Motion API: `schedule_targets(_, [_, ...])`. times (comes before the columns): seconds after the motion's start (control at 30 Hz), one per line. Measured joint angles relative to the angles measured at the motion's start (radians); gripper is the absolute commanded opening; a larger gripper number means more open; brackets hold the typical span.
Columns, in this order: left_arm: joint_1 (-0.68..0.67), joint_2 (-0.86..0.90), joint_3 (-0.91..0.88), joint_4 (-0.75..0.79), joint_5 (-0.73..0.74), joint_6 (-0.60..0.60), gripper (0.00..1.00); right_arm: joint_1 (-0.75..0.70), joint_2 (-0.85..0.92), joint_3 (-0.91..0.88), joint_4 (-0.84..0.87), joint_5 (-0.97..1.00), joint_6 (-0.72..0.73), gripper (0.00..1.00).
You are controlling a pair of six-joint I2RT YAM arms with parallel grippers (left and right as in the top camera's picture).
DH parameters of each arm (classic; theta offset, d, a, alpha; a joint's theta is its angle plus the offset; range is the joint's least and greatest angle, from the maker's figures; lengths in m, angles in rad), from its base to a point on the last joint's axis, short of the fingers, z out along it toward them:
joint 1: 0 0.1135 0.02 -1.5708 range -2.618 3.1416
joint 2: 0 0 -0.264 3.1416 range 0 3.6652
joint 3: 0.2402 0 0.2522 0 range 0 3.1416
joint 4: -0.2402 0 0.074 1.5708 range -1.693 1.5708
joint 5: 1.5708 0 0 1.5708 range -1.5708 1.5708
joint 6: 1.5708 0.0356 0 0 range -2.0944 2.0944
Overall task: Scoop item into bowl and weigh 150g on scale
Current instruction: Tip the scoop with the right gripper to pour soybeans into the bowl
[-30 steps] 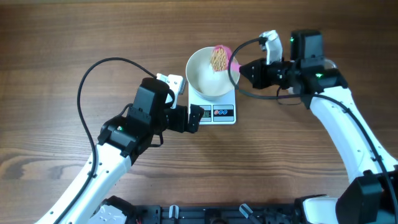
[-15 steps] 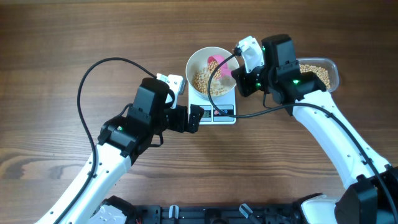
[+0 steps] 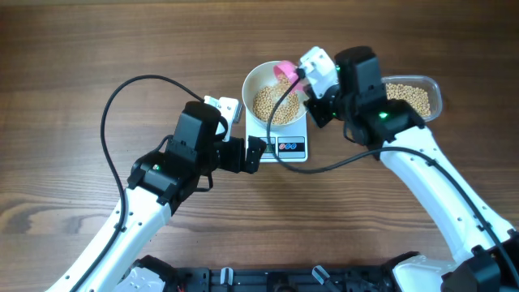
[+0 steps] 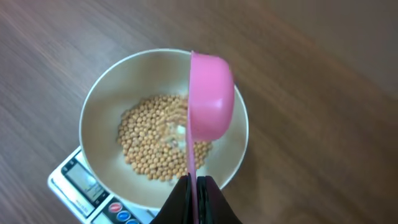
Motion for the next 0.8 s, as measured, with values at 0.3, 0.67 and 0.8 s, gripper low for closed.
schedule_targets(0.3, [0.0,0.0,0.0,0.0,0.0,0.0,1.0,0.062,0.0,0.0,0.027,0.129,-0.1,0.05])
schedule_targets(0.67, [0.0,0.0,0.0,0.0,0.0,0.0,1.0,0.031,0.0,0.0,-0.024,-0.083,0.108,0.04])
schedule_targets(0.8, [0.0,0.0,0.0,0.0,0.0,0.0,1.0,0.02,0.0,0.0,-0.027,-0.079,0.07,0.04])
